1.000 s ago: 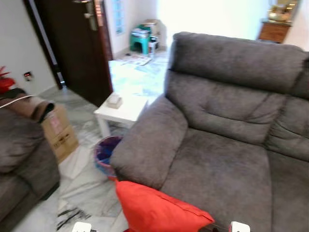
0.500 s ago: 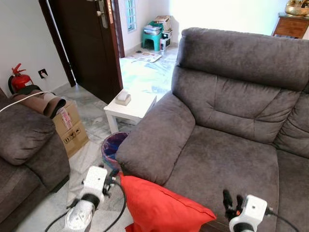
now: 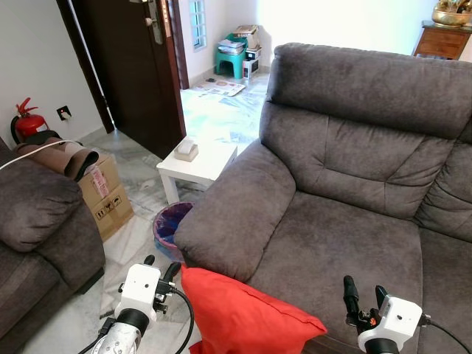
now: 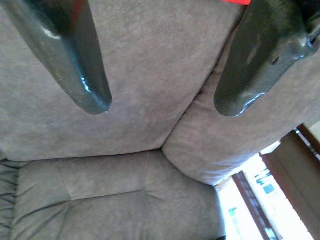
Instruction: Move the pillow to the sofa from floor
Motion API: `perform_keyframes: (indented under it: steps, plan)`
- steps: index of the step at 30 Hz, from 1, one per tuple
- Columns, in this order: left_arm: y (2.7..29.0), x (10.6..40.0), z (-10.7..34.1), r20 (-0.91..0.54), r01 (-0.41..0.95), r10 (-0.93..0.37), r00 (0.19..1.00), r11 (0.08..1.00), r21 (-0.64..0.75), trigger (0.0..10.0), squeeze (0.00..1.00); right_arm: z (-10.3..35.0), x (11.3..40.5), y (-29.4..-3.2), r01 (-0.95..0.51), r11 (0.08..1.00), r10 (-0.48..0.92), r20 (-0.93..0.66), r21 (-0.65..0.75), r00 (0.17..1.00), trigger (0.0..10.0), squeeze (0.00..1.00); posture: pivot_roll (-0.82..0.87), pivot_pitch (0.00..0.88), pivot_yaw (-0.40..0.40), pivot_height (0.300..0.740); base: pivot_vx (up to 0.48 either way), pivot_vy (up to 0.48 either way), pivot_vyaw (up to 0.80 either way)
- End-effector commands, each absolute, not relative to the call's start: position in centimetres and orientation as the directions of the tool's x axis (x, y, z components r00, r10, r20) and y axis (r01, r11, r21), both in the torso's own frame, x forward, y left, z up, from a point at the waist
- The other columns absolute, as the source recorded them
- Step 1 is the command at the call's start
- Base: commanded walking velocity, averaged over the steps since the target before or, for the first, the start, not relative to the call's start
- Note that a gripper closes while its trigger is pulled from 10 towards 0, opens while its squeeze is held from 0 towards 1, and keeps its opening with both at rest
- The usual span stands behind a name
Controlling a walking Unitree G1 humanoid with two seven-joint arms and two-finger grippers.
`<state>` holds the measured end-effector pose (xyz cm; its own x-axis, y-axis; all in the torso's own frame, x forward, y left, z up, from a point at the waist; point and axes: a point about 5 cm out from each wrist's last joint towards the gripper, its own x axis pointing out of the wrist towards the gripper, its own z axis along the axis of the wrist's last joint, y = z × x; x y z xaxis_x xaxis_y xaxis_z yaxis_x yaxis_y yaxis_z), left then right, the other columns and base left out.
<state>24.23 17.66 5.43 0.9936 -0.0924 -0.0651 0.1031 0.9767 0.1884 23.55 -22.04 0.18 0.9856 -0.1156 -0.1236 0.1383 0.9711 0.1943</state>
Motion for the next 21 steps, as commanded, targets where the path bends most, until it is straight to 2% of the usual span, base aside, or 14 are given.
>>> perform_keyframes:
  steps: [1, 3, 4, 5, 8, 9, 21]
  plan:
    - [17.23, 24.66, 5.47, -0.081, 0.131, -0.117, 0.990, 0.971, 0.199, 10.0, 0.00, 0.46, 23.77, -21.77, 0.137, 0.975, -0.117, -0.116, 0.178, 0.986, 10.0, 0.00, -0.03, 0.000, 0.034, 0.740, 0.000, 0.000, 0.00]
    - [17.14, 24.67, 5.58, -0.081, 0.130, -0.116, 0.990, 0.972, 0.196, 10.0, 0.00, 0.49, 23.79, -21.75, 0.138, 0.974, -0.118, -0.116, 0.180, 0.986, 10.0, 0.00, -0.03, 0.000, 0.033, 0.740, 0.000, 0.000, 0.00]
    - [17.08, 24.67, 5.63, -0.082, 0.125, -0.111, 0.990, 0.975, 0.185, 10.0, 0.03, 0.54, 23.82, -21.74, 0.137, 0.974, -0.117, -0.116, 0.179, 0.986, 10.0, 0.00, -0.03, 0.000, 0.034, 0.740, 0.000, 0.000, 0.00]
    - [16.97, 24.65, 5.83, -0.081, 0.117, -0.105, 0.991, 0.980, 0.161, 10.0, 1.00, 0.65, 23.87, -21.71, 0.135, 0.974, -0.115, -0.115, 0.181, 0.987, 10.0, 0.00, -0.02, 0.000, 0.034, 0.740, 0.000, 0.000, 0.00]
    - [17.00, 24.67, 5.74, -0.088, 0.106, -0.092, 0.992, 0.981, 0.165, 10.0, 1.00, 0.76, 23.92, -21.70, 0.131, 0.975, -0.112, -0.115, 0.181, 0.987, 10.0, 0.00, -0.02, 0.000, 0.031, 0.740, 0.000, 0.000, 0.00]
    - [17.01, 24.71, 5.71, -0.088, 0.109, -0.096, 0.992, 0.980, 0.167, 10.0, 0.00, 0.77, 23.95, -21.70, 0.130, 0.975, -0.110, -0.116, 0.178, 0.987, 10.0, 0.00, -0.02, 0.000, 0.029, 0.740, 0.000, 0.000, 0.00]
    - [17.17, 25.31, 5.68, -0.079, 0.092, -0.080, 0.994, 0.984, 0.155, 10.0, 0.00, 0.80, 24.07, -20.96, 0.119, 0.974, -0.094, -0.136, 0.192, 0.986, 10.0, 0.00, -0.02, 0.045, 0.026, 0.740, 0.000, 0.000, 0.00]
